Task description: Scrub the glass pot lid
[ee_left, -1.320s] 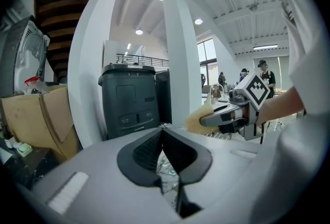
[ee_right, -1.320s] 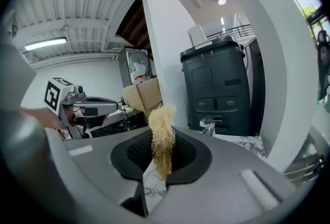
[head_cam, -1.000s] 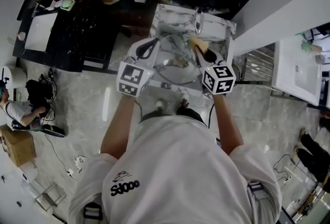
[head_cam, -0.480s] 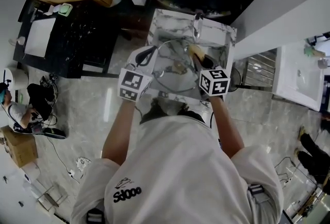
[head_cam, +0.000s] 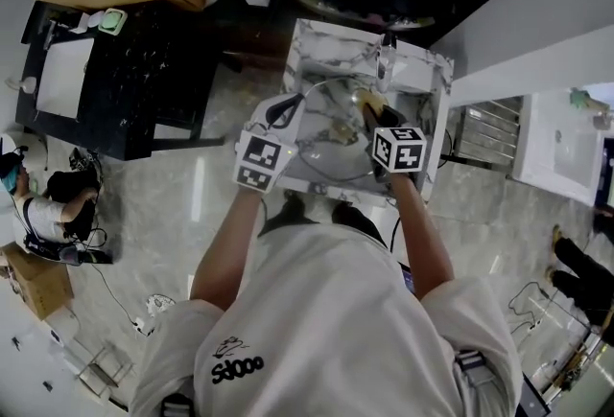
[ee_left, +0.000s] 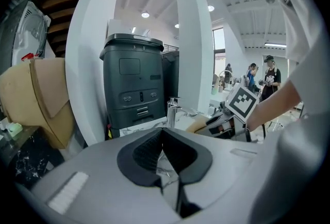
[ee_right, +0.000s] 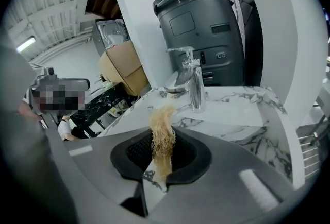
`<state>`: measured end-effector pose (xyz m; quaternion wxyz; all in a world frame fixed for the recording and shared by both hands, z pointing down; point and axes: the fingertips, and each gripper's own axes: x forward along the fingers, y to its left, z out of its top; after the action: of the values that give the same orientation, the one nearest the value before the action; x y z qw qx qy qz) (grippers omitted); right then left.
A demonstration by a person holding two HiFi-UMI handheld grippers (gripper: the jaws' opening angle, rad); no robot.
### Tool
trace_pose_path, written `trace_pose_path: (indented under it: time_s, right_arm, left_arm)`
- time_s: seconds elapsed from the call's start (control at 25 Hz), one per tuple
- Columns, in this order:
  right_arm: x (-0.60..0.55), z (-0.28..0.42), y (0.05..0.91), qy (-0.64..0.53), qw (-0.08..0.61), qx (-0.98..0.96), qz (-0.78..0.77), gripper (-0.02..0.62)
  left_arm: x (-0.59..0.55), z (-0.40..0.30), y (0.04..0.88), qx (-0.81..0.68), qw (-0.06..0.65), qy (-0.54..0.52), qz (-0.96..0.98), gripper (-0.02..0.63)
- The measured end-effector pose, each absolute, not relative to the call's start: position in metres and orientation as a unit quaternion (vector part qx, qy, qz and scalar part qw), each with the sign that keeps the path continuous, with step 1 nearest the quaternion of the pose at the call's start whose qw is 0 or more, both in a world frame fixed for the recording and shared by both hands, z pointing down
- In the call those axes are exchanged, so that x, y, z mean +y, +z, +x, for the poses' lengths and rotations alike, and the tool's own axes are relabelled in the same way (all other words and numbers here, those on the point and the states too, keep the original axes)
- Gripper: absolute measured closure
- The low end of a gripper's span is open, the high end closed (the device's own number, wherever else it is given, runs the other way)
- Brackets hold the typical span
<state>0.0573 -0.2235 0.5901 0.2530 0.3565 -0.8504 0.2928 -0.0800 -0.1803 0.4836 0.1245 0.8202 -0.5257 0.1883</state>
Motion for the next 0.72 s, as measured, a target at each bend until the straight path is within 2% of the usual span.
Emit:
trace_pose_path:
  time_s: [0.36, 0.72]
  right_arm:
    - [-0.236, 0.039, 0.651, 0.294, 0.325, -0.826, 0.356, 0.546]
    - [-0.247, 0.033, 0.687, 0.253, 0.366, -0.799, 0.404, 0.545]
  left_arm:
    - [-0.185, -0.090, 0.507, -0.519, 0.147, 0.194, 0.819, 0.597]
    - [-0.179, -0.102, 0.519, -0.523, 0.159, 0.197, 0.814, 0.597]
